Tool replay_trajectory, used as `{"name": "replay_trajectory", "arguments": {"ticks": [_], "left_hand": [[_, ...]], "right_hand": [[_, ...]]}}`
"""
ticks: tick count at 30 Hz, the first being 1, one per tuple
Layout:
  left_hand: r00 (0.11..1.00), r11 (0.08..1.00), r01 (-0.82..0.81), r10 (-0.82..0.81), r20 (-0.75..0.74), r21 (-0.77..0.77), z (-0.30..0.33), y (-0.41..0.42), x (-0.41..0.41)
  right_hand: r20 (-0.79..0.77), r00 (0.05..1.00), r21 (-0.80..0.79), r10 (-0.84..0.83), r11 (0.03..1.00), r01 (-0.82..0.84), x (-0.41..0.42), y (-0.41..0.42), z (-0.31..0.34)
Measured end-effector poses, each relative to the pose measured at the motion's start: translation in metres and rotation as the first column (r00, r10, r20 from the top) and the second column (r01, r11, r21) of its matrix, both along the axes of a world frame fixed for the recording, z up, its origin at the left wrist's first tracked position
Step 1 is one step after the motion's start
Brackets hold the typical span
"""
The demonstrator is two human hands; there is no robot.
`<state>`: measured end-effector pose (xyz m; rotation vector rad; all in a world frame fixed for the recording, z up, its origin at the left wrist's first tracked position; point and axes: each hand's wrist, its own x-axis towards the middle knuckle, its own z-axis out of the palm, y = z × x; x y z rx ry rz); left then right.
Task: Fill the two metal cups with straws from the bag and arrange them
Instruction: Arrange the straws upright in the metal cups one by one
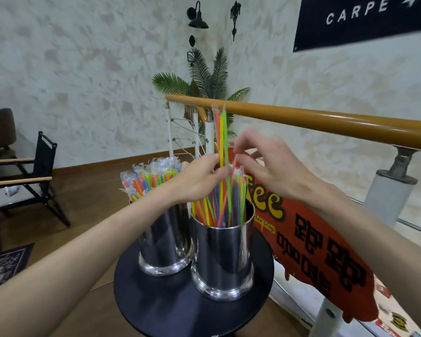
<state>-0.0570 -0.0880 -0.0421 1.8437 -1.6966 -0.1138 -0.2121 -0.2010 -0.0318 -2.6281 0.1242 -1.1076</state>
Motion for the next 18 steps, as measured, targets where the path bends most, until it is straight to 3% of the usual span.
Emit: {"name": "replay_trajectory", "arguments": {"ticks": [2,5,13,18], "left_hand": [[1.000,1.000,-0.002,0.003,0.028,-0.020,0.008,0.000,0.002],[0.998,0.996,0.062,-0.064,-0.028,-0.060,0.018,0.005,0.004],[0.933,0.973,0.128,-0.184,-0.309,-0.193,0.029,0.018,0.007],[0.915,0.977,0.180,-0.210,-0.343,-0.117,0.033,0.021,0.008]], "right_hand": [[-0.131,0.991,-0.172,-0.018,0.985,-0.005,0.001,-0.001,0.000],[-0.165,0.986,-0.215,0.000,0.976,-0.036,0.004,-0.002,0.000],[-0.009,0.993,-0.120,0.119,0.986,-0.120,0.014,0.010,-0.002],[0.001,0.991,-0.079,0.134,0.988,-0.133,0.014,0.009,-0.002]]}}
